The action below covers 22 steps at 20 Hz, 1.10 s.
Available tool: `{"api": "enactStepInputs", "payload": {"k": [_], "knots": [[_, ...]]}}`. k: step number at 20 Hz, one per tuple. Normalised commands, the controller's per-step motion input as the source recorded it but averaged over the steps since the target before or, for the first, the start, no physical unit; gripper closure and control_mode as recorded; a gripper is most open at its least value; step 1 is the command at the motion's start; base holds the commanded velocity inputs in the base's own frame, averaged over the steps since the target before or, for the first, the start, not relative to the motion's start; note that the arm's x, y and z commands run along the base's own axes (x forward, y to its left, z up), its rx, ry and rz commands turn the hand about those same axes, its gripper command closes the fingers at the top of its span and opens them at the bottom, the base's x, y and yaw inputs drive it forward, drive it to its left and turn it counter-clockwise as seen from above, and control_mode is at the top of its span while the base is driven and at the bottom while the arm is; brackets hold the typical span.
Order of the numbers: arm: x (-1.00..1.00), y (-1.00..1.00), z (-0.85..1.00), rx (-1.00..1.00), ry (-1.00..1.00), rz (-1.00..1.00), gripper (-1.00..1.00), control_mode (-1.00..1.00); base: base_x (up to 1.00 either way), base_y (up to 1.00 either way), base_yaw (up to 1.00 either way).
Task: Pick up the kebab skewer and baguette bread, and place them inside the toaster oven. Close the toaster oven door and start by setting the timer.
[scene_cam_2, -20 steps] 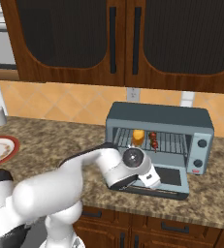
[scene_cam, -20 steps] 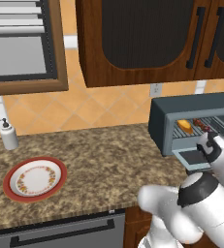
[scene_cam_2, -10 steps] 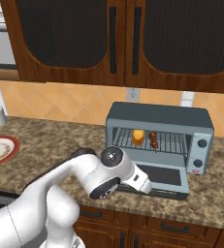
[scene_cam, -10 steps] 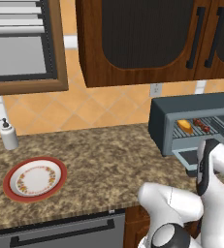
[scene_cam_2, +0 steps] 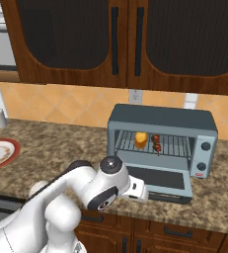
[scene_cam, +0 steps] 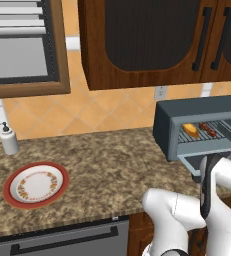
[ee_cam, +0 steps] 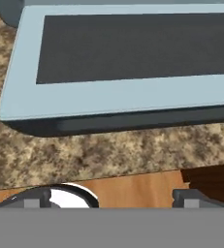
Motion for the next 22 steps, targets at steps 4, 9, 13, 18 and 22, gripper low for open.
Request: {"api": "enactStepInputs", "payload": {"k": [4,9,13,18,22], "knots": [[-0.03,0.17,-0.34,0.0,0.06,0.21,-1.0,-1.0,0.0,0.0,0.0],[0.34,0.05,-0.15,0.0,0.11,0.12,-1.0,-1.0,0.0,0.0,0.0],[0.19,0.0,-0.07,0.0,0.05,0.01,-1.0,-1.0,0.0,0.0,0.0],[0.03,0.0,-0.22,0.02,0.04,-0.02,-1.0,-1.0,0.0,0.0,0.0],[0.3,0.0,-0.19,0.06,0.01,-0.11,-1.0,-1.0,0.0,0.0,0.0]]}}
